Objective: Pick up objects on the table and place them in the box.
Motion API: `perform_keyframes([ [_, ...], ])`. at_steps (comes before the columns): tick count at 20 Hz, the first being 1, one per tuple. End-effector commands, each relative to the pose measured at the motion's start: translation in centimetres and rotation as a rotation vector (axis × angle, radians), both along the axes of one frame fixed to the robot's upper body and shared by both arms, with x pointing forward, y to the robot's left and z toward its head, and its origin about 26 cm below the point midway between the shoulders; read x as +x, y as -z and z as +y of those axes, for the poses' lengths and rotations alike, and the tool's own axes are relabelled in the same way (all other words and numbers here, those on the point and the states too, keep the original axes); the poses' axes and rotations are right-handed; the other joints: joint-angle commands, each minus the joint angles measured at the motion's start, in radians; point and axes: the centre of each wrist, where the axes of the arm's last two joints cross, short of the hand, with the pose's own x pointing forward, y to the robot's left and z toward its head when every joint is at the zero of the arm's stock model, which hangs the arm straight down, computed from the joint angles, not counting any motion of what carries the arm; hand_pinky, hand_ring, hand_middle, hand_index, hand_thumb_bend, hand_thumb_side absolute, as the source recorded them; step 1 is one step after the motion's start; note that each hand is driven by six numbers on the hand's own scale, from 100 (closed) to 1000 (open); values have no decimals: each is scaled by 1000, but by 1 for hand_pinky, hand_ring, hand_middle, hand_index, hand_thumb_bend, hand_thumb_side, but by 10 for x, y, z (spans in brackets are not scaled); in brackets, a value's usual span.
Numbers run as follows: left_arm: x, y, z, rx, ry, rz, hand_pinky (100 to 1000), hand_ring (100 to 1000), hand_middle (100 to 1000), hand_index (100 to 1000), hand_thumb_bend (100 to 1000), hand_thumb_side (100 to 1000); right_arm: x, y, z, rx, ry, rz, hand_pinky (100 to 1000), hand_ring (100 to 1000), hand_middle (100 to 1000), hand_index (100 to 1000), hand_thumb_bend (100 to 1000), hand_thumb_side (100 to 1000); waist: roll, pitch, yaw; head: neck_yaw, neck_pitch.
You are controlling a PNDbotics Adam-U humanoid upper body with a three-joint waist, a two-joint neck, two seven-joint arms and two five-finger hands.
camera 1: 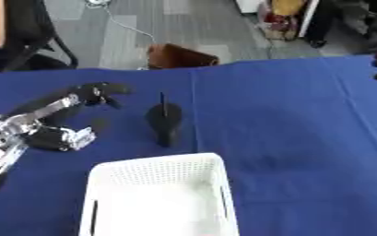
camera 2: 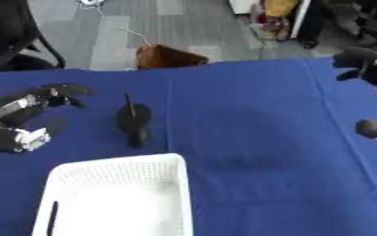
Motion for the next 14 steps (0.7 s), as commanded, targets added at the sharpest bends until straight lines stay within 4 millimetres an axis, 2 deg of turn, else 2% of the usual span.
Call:
perform_keyframes([
  [1, 0, -14, 14, 224, 131, -131, 829, 1000, 950, 986, 100, 570, -5, -13, -7, -412, -187, -254, 748, 841, 829, 940, 850, 684, -1, -15, -4, 13, -15],
  [14, 3, -9, 14, 220, 73, -167, 830, 1000, 940, 985, 100, 602, -5, -13, -4, -411, -192, -255, 746, 839, 828, 939, 850, 681, 3, -10, -15, 11, -19],
])
